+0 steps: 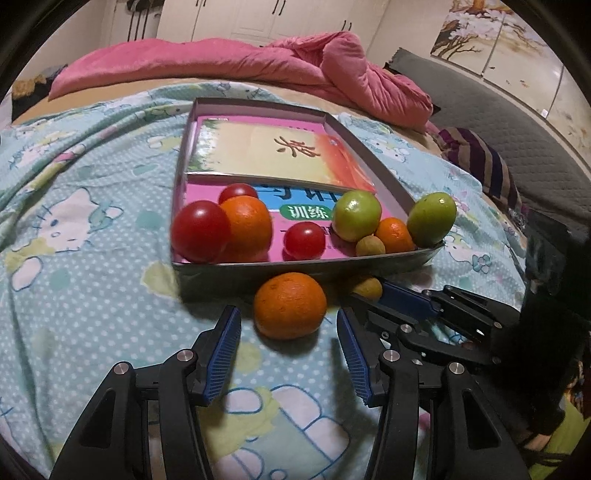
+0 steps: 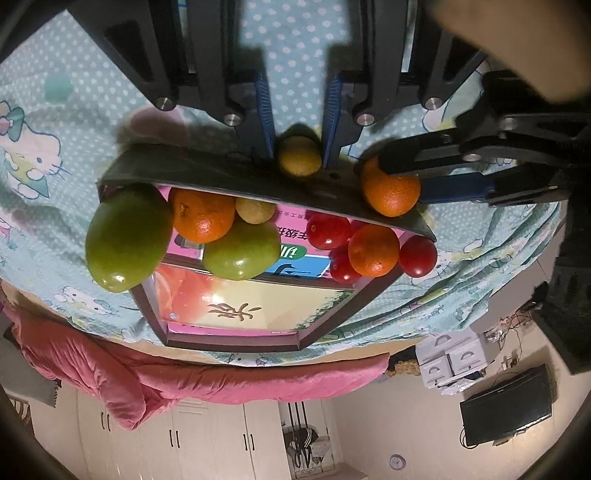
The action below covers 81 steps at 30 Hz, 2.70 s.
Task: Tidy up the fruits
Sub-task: 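Grasp an orange with the left tool while the right tool grasps a small brown fruit, then carry the orange and small brown fruit to the tray edge with both tools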
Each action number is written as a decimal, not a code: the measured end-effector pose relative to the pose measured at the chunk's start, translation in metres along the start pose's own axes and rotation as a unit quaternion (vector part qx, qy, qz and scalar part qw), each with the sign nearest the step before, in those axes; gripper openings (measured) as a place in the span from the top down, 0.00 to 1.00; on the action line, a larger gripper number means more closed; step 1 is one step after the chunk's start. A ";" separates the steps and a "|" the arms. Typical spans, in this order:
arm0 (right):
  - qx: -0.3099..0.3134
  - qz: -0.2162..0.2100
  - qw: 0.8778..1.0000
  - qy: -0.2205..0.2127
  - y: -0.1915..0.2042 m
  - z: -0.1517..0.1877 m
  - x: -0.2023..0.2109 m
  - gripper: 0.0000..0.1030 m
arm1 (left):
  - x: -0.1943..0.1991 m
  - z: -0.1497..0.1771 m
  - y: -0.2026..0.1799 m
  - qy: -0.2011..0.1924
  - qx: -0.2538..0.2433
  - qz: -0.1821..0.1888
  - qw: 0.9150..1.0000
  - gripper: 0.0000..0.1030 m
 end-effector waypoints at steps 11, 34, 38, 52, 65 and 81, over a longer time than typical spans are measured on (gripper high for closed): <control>-0.036 0.007 0.999 -0.007 -0.027 0.007 0.020 0.75 | -0.014 -0.006 -0.006 0.003 -0.019 -0.021 1.000 0.59; -0.059 -0.009 0.993 -0.106 -0.030 -0.015 0.066 0.75 | 0.039 -0.026 -0.032 -0.080 -0.031 -0.031 0.996 0.60; -0.058 -0.002 0.992 -0.110 -0.031 -0.015 0.067 0.75 | 0.031 -0.030 -0.037 -0.076 -0.041 -0.033 0.996 0.60; -0.057 0.004 0.991 -0.121 -0.031 -0.024 0.062 0.75 | 0.007 -0.031 -0.028 -0.056 -0.043 -0.041 0.997 0.60; -0.033 0.024 0.993 -0.111 -0.024 -0.026 0.050 0.75 | -0.001 -0.035 -0.027 -0.057 -0.059 -0.041 0.996 0.60; -0.019 0.040 0.994 -0.102 -0.023 -0.026 0.039 0.75 | -0.012 -0.039 -0.020 -0.049 -0.060 -0.034 0.996 0.59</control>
Point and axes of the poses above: each gripper's, at about its wrist camera, not at the fingertips, and x roughly against the way its jaws point, y to its left, z to its underside, the point moved 4 cm from there along -x, roughly the way its jaws point, and after that the axes turned 12 degrees about z, right-handed, at the moved point
